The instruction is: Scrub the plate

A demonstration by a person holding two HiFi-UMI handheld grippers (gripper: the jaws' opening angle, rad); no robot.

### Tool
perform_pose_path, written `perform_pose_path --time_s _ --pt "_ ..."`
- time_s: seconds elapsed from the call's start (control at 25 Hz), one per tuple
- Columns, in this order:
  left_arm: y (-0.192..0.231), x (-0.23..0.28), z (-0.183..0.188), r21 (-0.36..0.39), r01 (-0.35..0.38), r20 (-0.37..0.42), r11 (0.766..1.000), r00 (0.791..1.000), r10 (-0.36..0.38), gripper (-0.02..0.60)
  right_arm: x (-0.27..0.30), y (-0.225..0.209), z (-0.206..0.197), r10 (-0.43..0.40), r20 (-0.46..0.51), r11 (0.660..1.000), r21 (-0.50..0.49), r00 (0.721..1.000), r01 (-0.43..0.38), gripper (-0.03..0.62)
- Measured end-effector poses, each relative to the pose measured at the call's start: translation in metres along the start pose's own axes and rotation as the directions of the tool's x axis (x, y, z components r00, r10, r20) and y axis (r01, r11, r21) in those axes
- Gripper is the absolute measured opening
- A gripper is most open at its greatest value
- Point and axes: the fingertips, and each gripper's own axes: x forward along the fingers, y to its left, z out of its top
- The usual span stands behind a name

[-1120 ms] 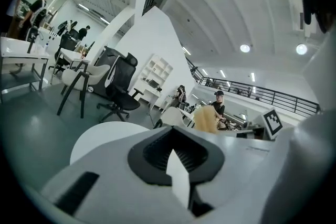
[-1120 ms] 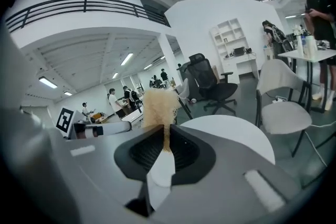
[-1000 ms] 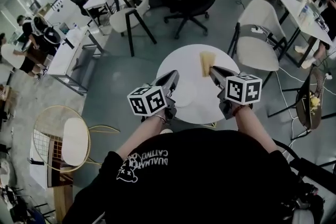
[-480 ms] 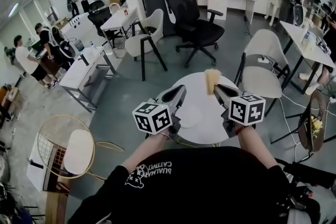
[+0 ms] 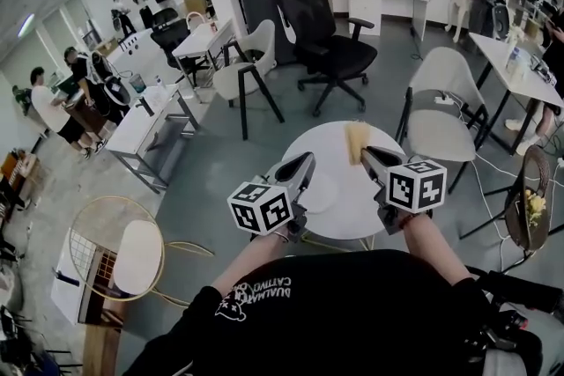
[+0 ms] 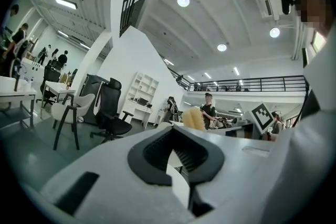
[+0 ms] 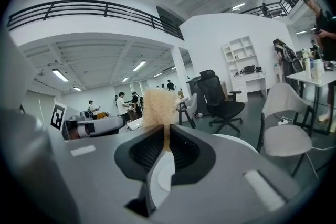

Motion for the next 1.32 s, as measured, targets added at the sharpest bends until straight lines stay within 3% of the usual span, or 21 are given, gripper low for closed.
perform_pose_path --time_s 0.48,1.32 --pt "-0.006 -0.001 -0.026 -0.024 -0.018 -0.037 1.000 0.999 0.017 0.000 -0.006 -0.005 -0.028 0.003 -0.056 1.000 0.007 0.998 -0.002 0.043" --pt "0.014 -0.013 -0.015 -0.037 -0.026 -0.025 0.999 0.999 0.025 0.000 0.015 0.008 -0.029 0.003 -0.066 1.000 -0.012 0.998 -0.004 0.043"
